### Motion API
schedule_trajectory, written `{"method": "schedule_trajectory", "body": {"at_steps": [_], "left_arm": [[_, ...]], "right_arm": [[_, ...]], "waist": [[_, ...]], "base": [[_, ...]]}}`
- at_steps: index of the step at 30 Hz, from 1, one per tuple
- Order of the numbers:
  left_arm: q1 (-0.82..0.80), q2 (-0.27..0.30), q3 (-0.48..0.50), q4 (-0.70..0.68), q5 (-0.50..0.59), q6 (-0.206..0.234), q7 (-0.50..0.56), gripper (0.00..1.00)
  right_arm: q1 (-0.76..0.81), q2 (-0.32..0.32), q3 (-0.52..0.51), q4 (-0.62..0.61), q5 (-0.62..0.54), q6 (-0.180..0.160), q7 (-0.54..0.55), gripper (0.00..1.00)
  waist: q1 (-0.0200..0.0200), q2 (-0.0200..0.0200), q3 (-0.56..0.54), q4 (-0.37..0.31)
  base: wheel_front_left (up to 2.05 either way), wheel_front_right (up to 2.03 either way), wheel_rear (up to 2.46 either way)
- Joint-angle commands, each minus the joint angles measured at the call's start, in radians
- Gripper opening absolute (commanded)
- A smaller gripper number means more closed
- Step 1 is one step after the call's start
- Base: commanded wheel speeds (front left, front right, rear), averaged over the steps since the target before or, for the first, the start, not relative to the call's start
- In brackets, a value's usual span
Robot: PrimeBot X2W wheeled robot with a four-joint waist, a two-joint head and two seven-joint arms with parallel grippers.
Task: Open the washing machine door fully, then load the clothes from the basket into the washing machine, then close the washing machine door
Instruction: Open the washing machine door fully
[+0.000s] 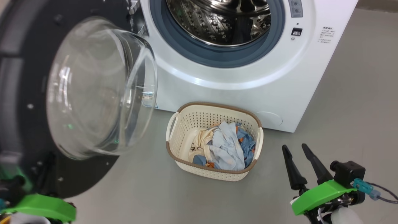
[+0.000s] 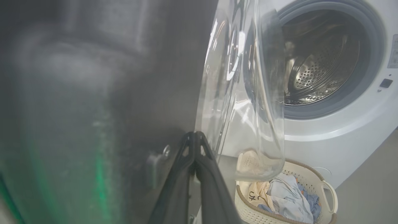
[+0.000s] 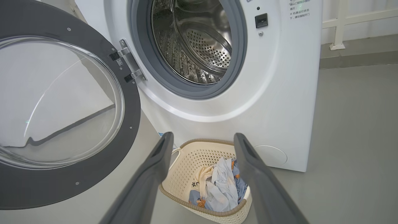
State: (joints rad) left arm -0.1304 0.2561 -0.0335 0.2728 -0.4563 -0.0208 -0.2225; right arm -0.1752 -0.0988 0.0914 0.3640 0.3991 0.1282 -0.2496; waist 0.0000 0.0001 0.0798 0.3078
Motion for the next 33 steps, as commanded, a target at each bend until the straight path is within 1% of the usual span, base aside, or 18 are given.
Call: {"method": "schedule_trajectory", "body": {"at_steps": [1, 4, 11, 15, 19, 22, 25, 33], "left_arm": [[-0.066, 0.061, 0.069, -0.002, -0.01, 0.015, -0.004, 0.0], [-0.094, 0.082, 0.088, 0.03, -0.022, 0.015, 0.003, 0.0], [-0.179, 0.16, 0.128, 0.135, -0.037, 0.005, 0.012, 0.0], [-0.236, 0.192, 0.146, 0.197, -0.061, -0.016, 0.021, 0.0], [-0.307, 0.229, 0.141, 0.278, -0.064, -0.035, 0.038, 0.0], [-0.382, 0.264, 0.13, 0.372, -0.063, -0.054, 0.046, 0.0], [-0.425, 0.285, 0.119, 0.435, -0.055, -0.061, 0.049, 0.0], [-0.481, 0.304, 0.086, 0.529, -0.039, -0.075, 0.035, 0.0]], "right_arm": [[-0.042, 0.004, 0.018, -0.03, -0.013, 0.003, -0.012, 1.0], [-0.051, 0.009, 0.011, -0.033, -0.017, 0.003, -0.012, 1.0], [-0.082, 0.02, 0.01, -0.036, -0.026, 0.003, -0.012, 1.0], [-0.093, 0.022, 0.007, -0.033, -0.029, 0.003, -0.012, 1.0], [-0.105, 0.022, 0.004, -0.031, -0.033, 0.003, -0.012, 1.0], [-0.117, 0.022, 0.008, -0.025, -0.035, 0.003, -0.012, 1.0], [-0.122, 0.023, 0.014, -0.022, -0.035, 0.003, -0.012, 1.0], [-0.12, 0.025, 0.017, -0.017, -0.029, 0.003, -0.012, 1.0]], "waist": [[0.0, -0.0001, 0.018, 0.009], [0.0, -0.0001, 0.037, 0.016], [0.0, -0.0001, 0.079, 0.026], [0.0, -0.0001, 0.095, 0.036], [0.0, -0.0001, 0.108, 0.044], [0.0, -0.0001, 0.114, 0.045], [0.0, -0.0001, 0.117, 0.042], [0.0, -0.0001, 0.115, 0.032]], "base": [[0.0, 0.0, 0.0], [0.0, 0.0, 0.0], [0.0, 0.0, 0.0], [0.0, 0.0, 0.0], [0.0, 0.0, 0.0], [0.0, 0.0, 0.0], [0.0, 0.0, 0.0], [0.0, 0.0, 0.0]]}}
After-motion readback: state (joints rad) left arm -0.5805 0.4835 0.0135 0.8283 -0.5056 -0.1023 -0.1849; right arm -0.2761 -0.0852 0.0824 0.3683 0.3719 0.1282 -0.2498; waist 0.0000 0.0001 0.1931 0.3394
